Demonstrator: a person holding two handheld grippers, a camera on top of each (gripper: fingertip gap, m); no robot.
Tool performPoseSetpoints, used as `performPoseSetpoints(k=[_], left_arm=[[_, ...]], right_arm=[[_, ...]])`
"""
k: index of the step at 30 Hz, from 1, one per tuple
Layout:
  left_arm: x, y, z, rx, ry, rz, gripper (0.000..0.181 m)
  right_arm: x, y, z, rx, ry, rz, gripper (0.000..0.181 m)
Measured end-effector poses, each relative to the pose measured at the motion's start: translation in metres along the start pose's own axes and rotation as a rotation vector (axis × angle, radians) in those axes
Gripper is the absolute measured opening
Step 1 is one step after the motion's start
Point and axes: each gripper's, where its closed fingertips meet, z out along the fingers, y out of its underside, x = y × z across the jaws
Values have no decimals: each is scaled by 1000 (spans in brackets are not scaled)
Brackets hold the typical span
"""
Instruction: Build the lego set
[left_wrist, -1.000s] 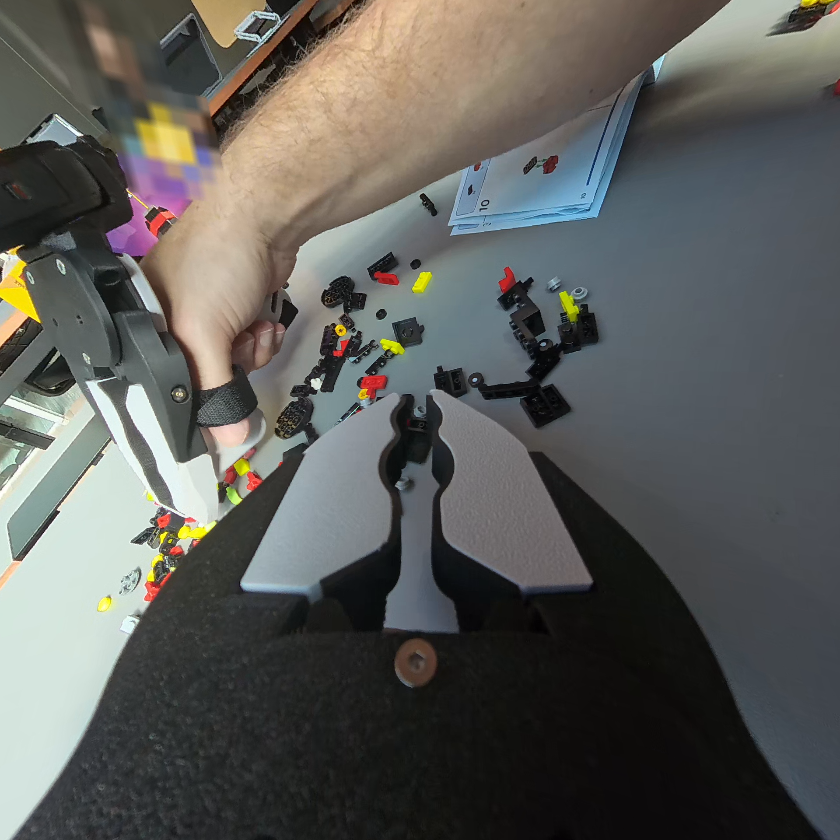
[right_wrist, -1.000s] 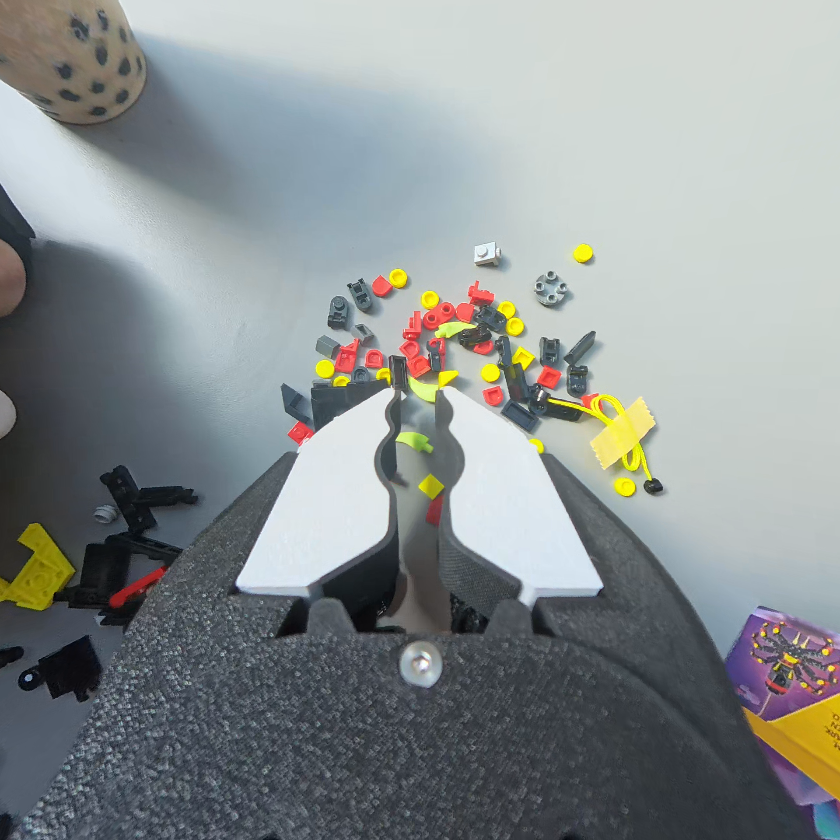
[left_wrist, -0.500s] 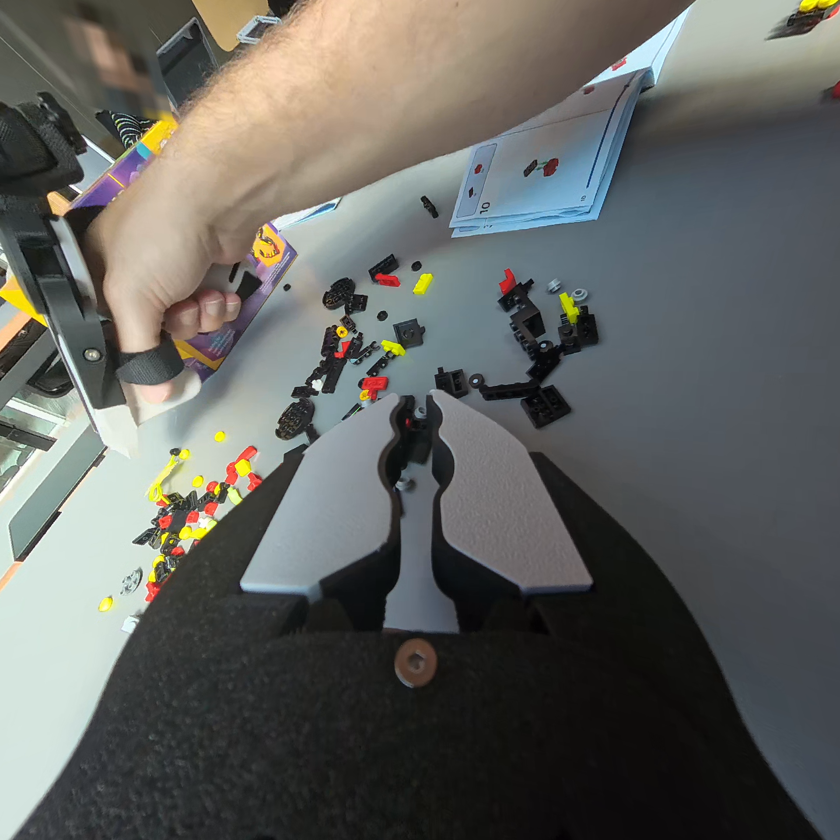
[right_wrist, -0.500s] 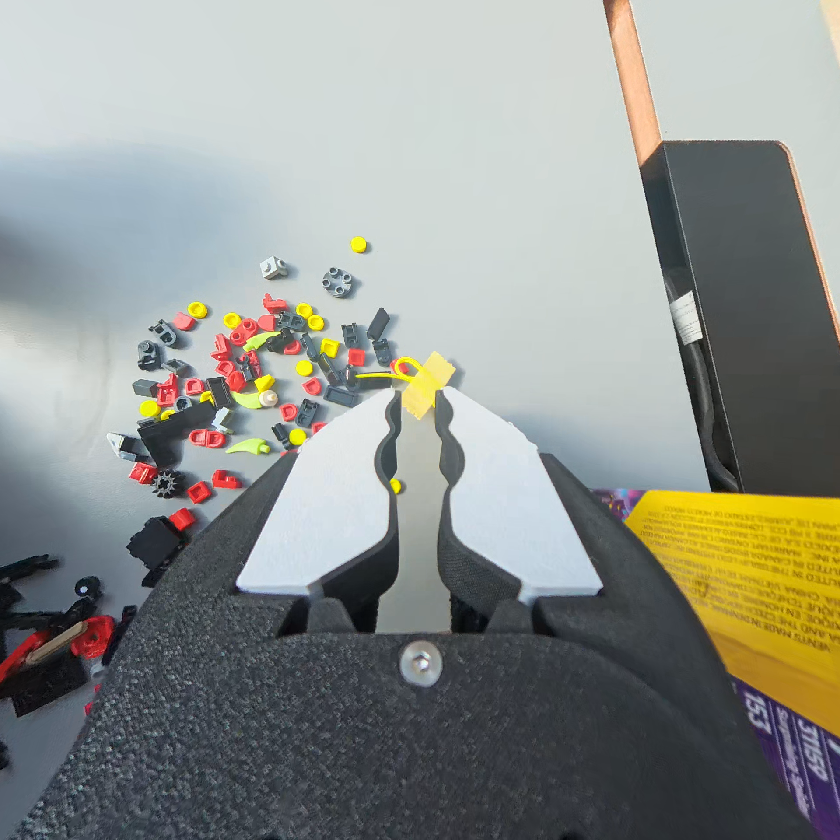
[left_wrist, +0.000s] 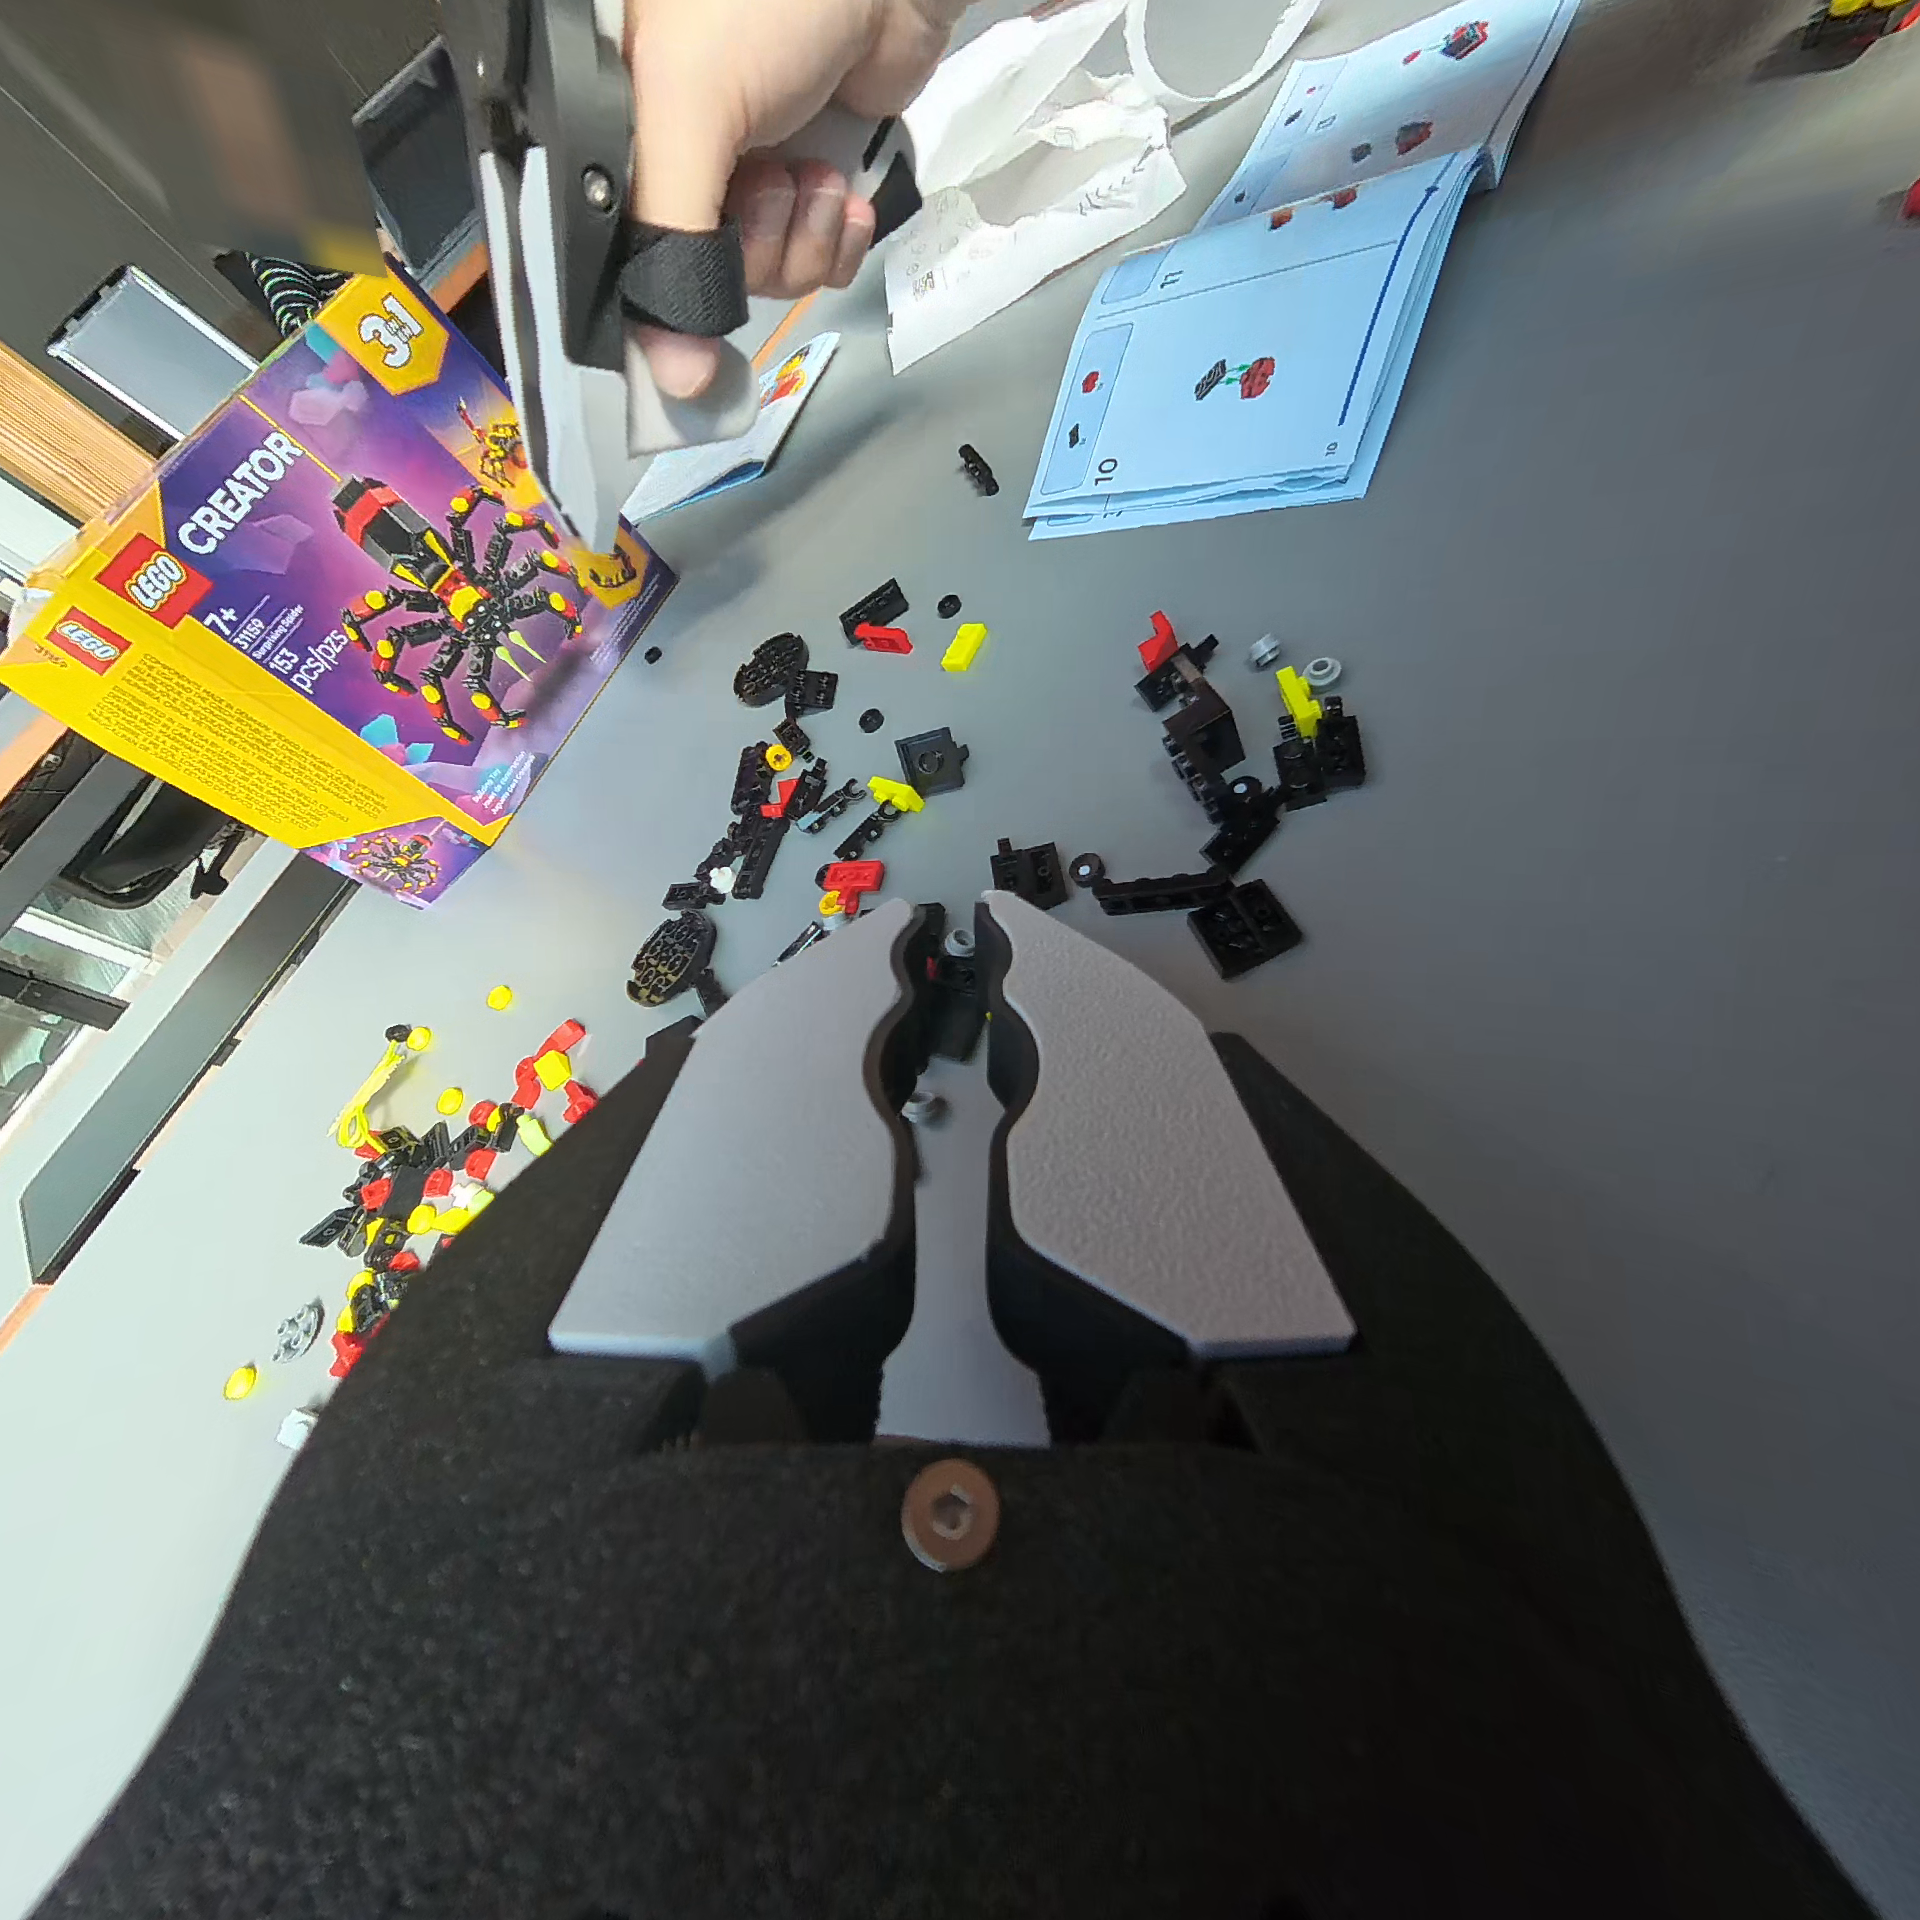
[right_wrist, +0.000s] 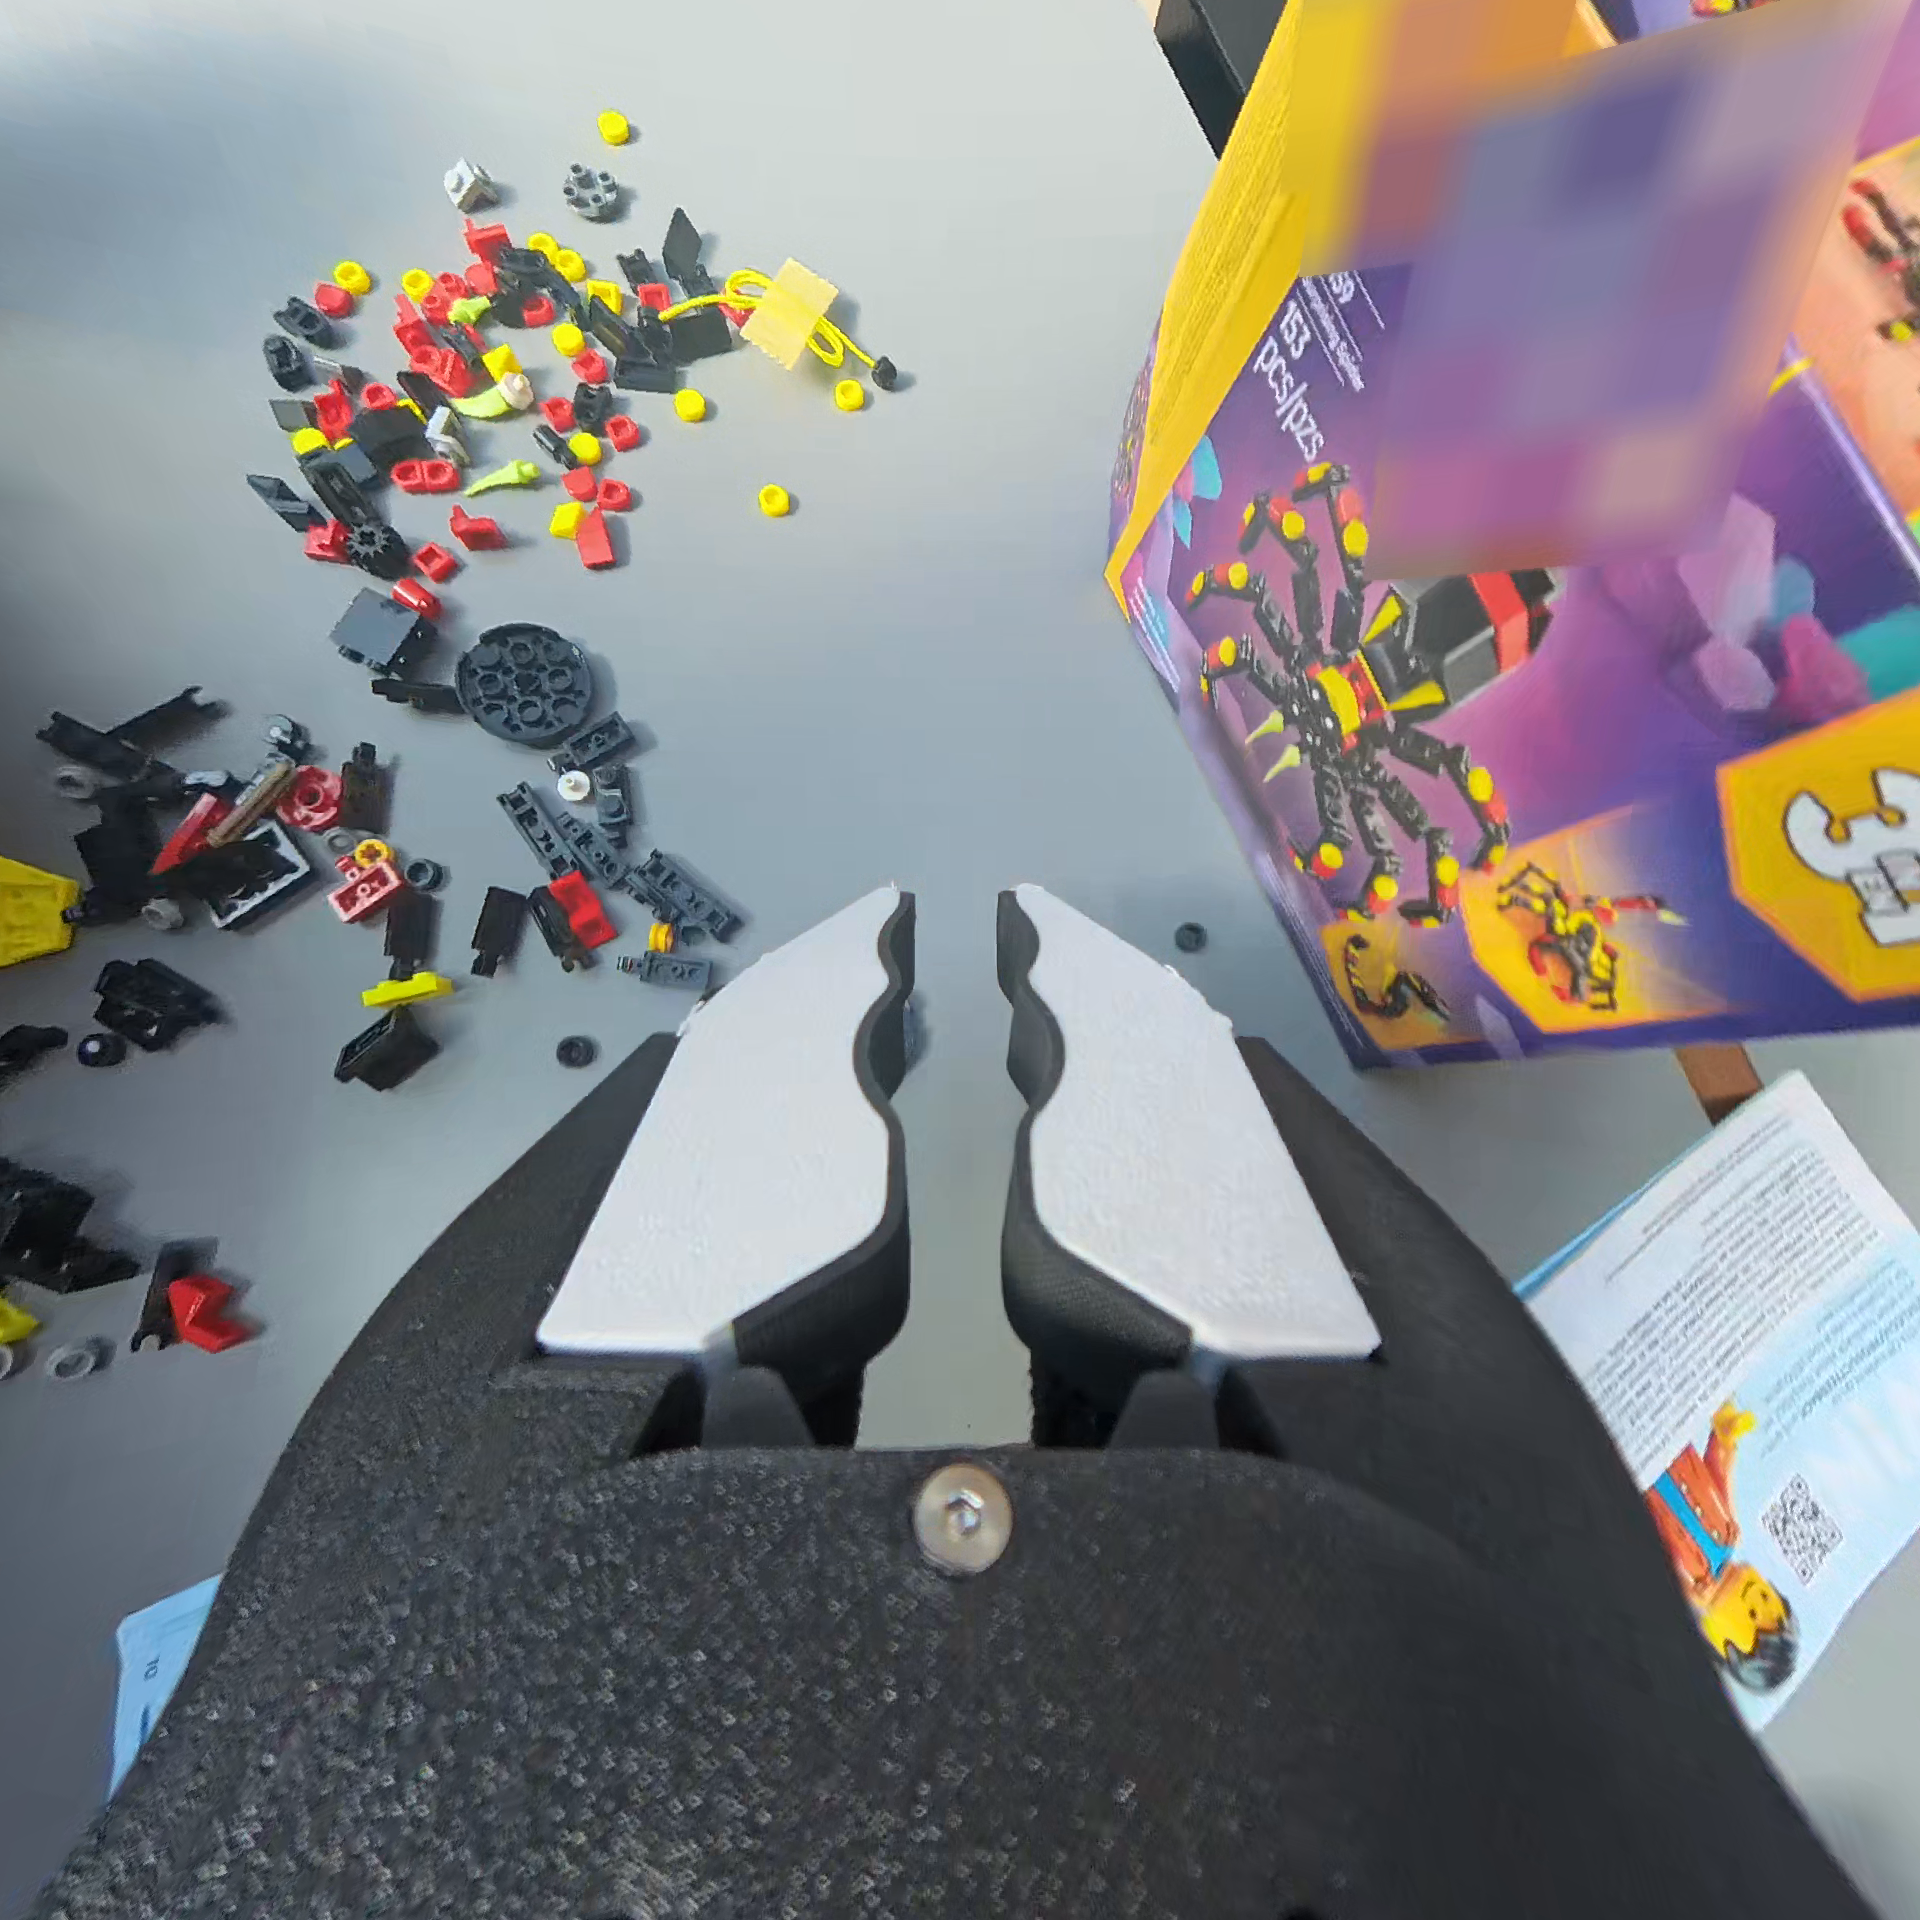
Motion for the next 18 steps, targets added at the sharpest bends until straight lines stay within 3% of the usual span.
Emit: performPoseSetpoints(k=[11, 18], left_arm=[[-3, 2, 1, 2, -13, -10, 8], [-7, 0, 1, 17, -36, -7, 8]], right_arm=[[-1, 71, -147, 65, 261, 142, 18], [-18, 103, -192, 146, 361, 260, 18]])
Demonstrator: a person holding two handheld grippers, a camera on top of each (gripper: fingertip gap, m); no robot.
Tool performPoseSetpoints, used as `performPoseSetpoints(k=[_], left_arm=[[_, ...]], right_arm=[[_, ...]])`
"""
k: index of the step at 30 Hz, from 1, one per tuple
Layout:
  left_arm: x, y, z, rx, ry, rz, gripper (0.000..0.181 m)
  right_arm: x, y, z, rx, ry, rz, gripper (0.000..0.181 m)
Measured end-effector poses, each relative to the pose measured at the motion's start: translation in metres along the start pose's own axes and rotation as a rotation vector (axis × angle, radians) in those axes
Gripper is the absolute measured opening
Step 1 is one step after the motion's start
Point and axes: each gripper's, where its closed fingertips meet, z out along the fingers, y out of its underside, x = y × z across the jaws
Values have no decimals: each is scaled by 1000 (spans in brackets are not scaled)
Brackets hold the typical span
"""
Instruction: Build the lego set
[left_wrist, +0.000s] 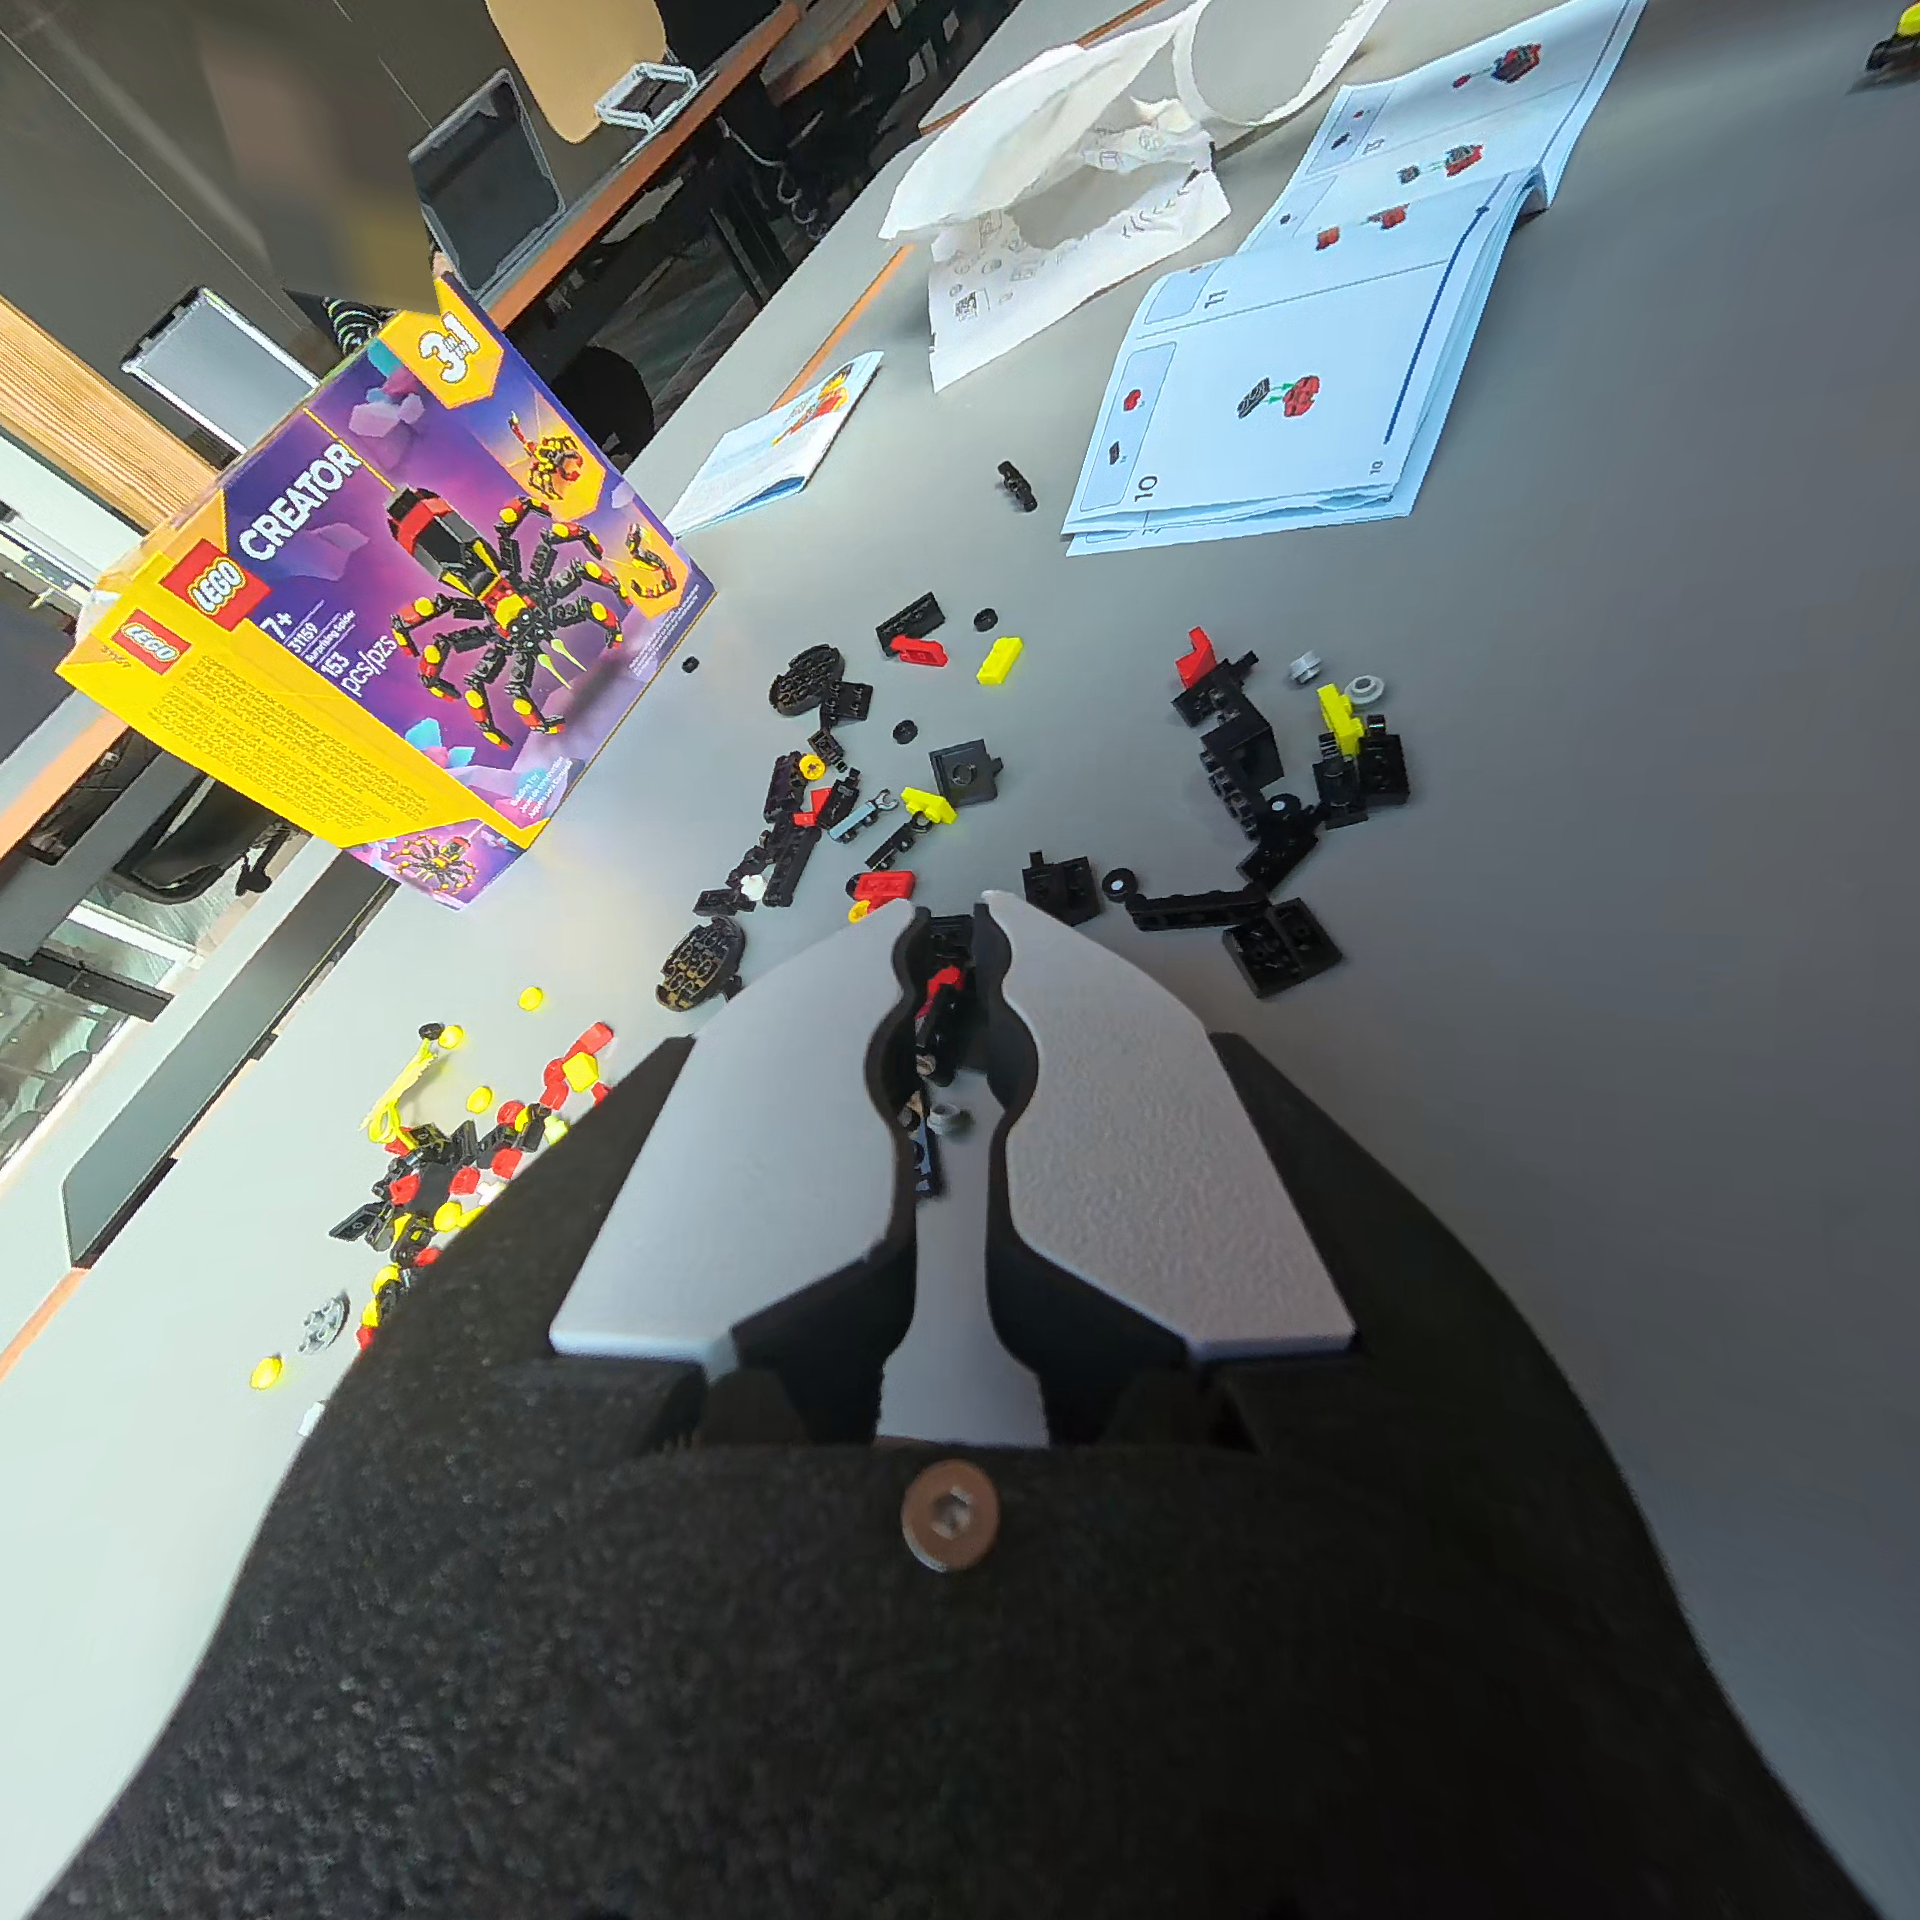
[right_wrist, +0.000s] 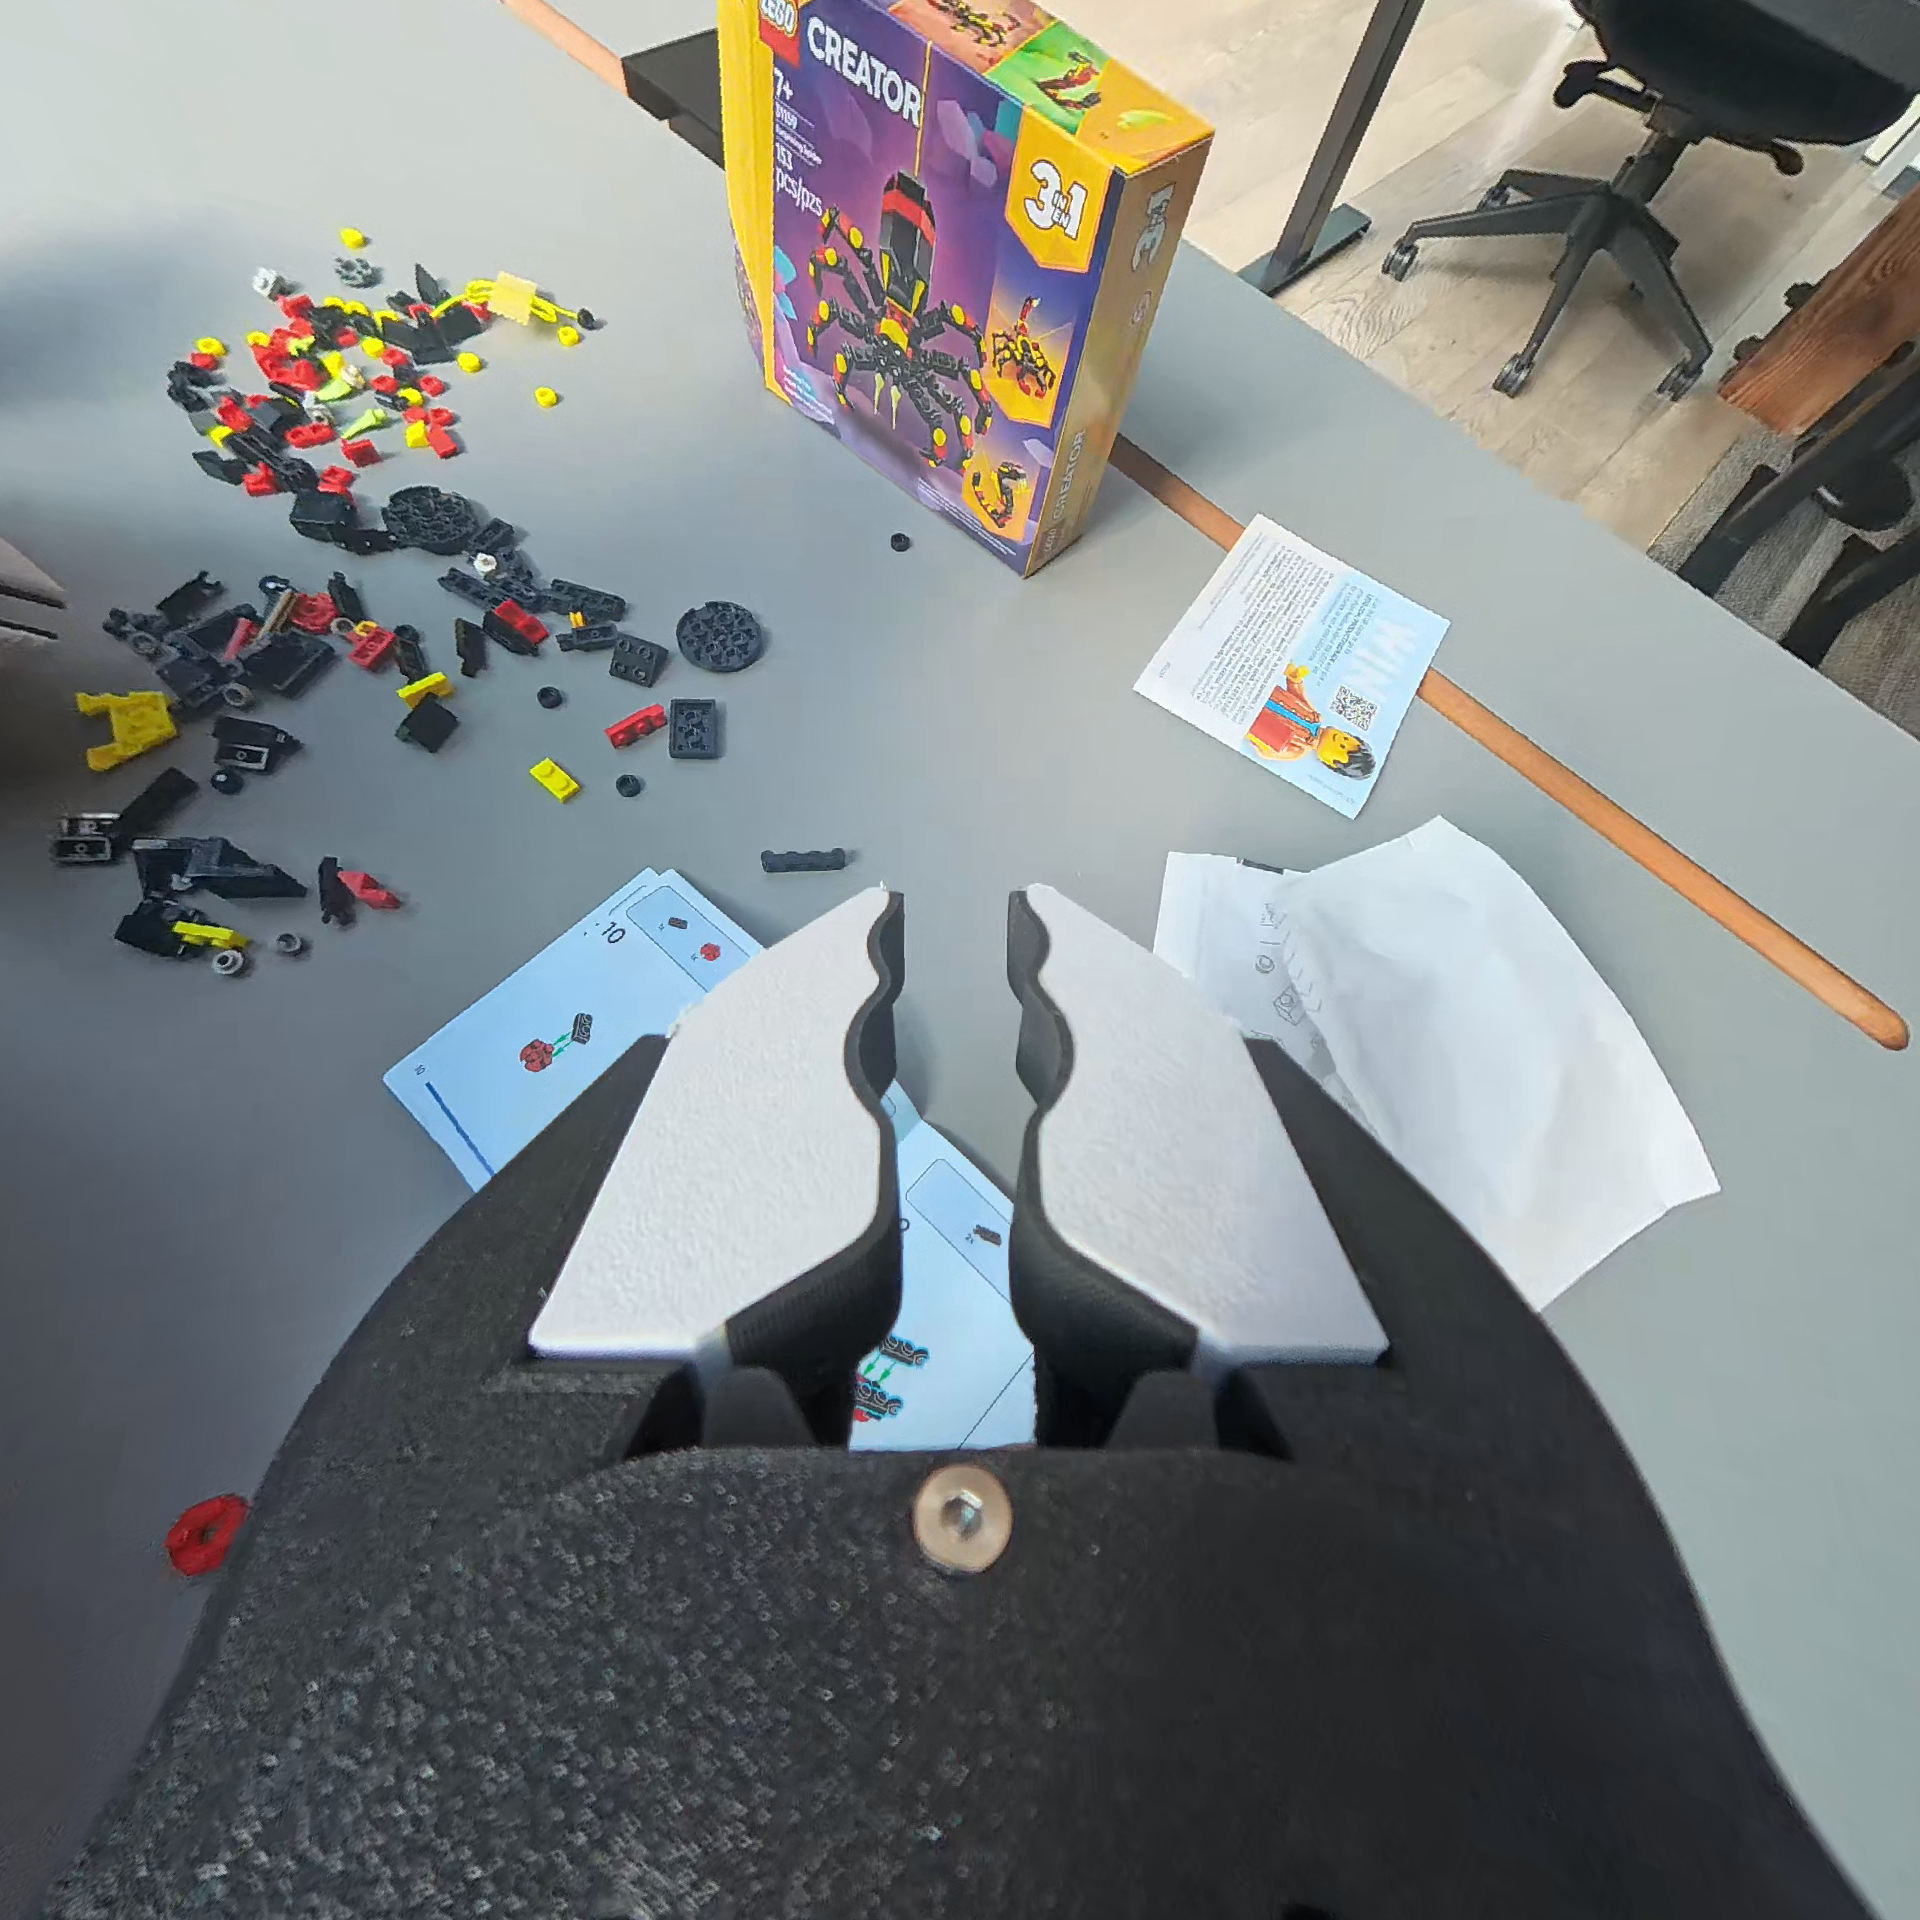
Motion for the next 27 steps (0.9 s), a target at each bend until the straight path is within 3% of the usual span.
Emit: performPoseSetpoints(k=[9, 23, 25, 27], left_arm=[[1, 0, 1, -4, -4, 18, 7], [2, -3, 1, 14, 1, 22, 8], [1, -3, 1, 16, -1, 21, 7], [1, -3, 1, 18, -3, 20, 7]], right_arm=[[-4, 13, -12, -14, 11, 14, 18], [-14, -1, -13, 32, -12, 17, 19], [-32, -13, -16, 96, -97, 52, 18], [-73, -38, -16, 253, -293, 170, 17]])
